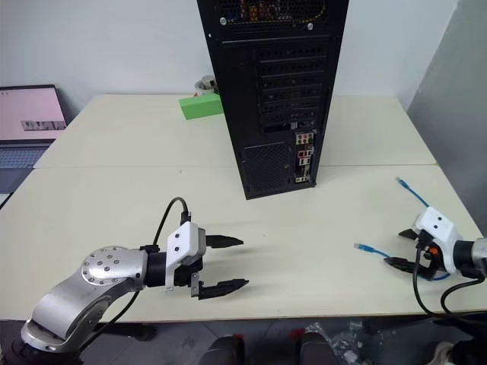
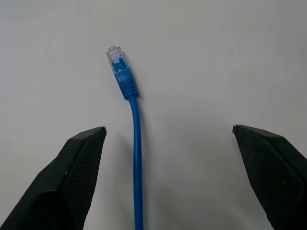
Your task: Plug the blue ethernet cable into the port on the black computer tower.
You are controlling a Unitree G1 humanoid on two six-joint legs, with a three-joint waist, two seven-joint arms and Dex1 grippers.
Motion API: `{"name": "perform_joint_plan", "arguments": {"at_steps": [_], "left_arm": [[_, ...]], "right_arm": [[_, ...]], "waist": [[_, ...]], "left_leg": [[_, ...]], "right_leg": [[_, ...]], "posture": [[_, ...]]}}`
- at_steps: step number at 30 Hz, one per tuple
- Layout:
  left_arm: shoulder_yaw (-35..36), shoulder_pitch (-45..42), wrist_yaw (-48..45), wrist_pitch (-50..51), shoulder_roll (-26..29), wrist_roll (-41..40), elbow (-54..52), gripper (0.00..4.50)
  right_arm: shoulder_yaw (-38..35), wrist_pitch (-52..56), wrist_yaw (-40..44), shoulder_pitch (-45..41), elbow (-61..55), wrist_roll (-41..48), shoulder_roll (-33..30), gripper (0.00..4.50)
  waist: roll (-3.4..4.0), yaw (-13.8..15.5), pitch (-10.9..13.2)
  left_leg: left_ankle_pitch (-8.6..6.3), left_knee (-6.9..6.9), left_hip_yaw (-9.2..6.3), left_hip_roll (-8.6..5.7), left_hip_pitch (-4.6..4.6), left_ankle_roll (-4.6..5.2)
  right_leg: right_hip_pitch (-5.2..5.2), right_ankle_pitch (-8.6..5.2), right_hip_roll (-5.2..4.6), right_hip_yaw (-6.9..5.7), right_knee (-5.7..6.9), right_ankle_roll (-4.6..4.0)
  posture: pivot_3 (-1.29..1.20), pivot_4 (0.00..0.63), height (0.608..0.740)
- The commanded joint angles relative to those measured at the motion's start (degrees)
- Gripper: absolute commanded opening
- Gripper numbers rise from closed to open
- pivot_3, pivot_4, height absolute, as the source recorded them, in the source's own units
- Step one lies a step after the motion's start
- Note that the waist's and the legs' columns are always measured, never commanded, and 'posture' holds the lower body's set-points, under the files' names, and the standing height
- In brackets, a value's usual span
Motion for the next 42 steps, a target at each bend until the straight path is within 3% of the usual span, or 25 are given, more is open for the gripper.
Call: {"name": "perform_joint_plan", "arguments": {"at_steps": [1, 5, 6, 20, 42], "left_arm": [[0.9, 0.5, 0.4, -0.8, -0.3, 0.0, -1.6, 4.47], [1.2, 0.7, 0.6, -0.9, -0.3, 0.2, -1.5, 4.47], [1.4, 0.9, 0.6, -1.0, -0.2, 0.2, -1.6, 4.49], [1.8, 1.2, 1.7, -2.1, -0.8, 1.5, -0.6, 4.49], [2.7, 1.5, 0.8, -3.7, -2.8, 0.0, -0.2, 4.49]], "right_arm": [[1.1, 0.3, 0.8, -0.4, 0.2, -0.3, 0.1, 4.50], [2.9, -0.1, 0.3, -0.8, 1.5, -1.4, 0.3, 4.50], [3.3, -0.3, -0.1, -0.9, 2.0, -1.9, 0.4, 4.31], [6.4, -1.0, -0.5, -4.0, 3.8, -3.9, 1.6, 4.31], [4.0, -5.0, 0.6, -0.3, 8.2, -1.6, 7.7, 4.31]], "waist": [[0.00, 0.0, 0.0], [0.00, 0.0, 0.0], [0.00, 0.0, 0.0], [-0.25, -0.1, -0.2], [-0.81, 0.0, -0.5]], "left_leg": [[0.00, 0.01, 0.00, 0.00, 0.00, 0.00], [0.00, 0.01, 0.00, 0.00, 0.01, 0.00], [0.00, 0.01, 0.00, 0.00, 0.01, 0.00], [0.00, 0.02, 0.00, 0.02, 0.08, 0.00], [0.00, 0.01, 0.00, 0.08, 0.30, 0.01]], "right_leg": [[0.00, 0.00, 0.00, 0.00, 0.00, 0.00], [0.00, 0.00, -0.01, 0.00, 0.00, 0.00], [0.00, 0.00, -0.01, 0.00, 0.00, 0.00], [0.06, 0.00, 0.01, 0.00, 0.00, 0.00], [0.27, 0.00, 0.06, 0.00, 0.00, 0.00]], "posture": [[0.00, 0.150, 0.740], [0.00, 0.150, 0.740], [0.00, 0.150, 0.740], [0.00, 0.150, 0.740], [0.00, 0.150, 0.740]]}}
